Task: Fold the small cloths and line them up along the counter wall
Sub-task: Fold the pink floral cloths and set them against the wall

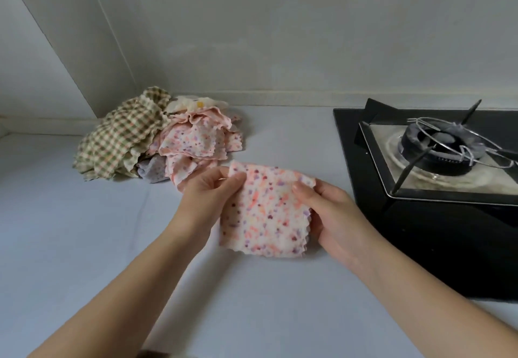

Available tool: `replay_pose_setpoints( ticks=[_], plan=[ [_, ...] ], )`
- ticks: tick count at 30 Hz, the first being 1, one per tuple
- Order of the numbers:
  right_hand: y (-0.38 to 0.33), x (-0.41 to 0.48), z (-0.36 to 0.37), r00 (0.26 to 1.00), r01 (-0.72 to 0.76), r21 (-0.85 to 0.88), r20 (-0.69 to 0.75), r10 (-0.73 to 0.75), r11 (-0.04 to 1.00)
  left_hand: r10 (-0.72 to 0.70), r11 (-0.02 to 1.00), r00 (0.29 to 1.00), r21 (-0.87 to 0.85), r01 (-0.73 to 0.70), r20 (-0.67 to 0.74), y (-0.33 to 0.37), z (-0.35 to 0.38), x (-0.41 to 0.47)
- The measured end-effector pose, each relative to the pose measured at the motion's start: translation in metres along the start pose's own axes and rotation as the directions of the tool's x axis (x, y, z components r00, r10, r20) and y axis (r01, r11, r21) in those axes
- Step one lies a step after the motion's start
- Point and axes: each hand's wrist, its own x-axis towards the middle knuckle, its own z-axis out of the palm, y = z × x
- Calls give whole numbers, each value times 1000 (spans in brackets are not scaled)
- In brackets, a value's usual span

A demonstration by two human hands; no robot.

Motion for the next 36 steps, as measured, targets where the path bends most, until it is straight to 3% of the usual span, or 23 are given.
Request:
replay_pose_setpoints(
  ticks=[10,17,21,23,25,27,30,31,34,36],
  plan=[
    [-136,-58,-18,994,-106,39,-15,107,994,-104,995,974,24,101,203,138,71,-22],
    [-229,-134,-82,995,-1,154,-95,15,988,-66,998,953,35,58,296,216,177,-56],
    [-264,-191,-137,971,72,-7,-227,-72,997,84,973,979,196,-121,185,227,255,-96],
    [-280,-223,-162,929,123,-199,-322,-183,972,-1,979,981,199,-38,193,228,297,-120],
    [-295,-258,-187,894,219,-449,-263,-362,866,-239,970,888,66,233,393,231,343,-146],
    [-302,-286,-214,890,274,-644,-112,-442,714,-335,899,749,-44,436,571,235,386,-169],
    [-310,-313,-265,891,261,-803,-13,-454,536,-296,861,634,-87,500,714,238,445,-185],
    [-311,-317,-285,884,225,-874,-3,-467,431,-304,856,610,-72,512,732,240,462,-187],
    [-318,-329,-337,890,63,-997,35,-455,47,-338,867,587,0,499,736,240,515,-189],
    [-323,-334,-369,915,28,-996,59,-399,-84,-361,871,588,37,490,724,237,548,-187]
  ],
)
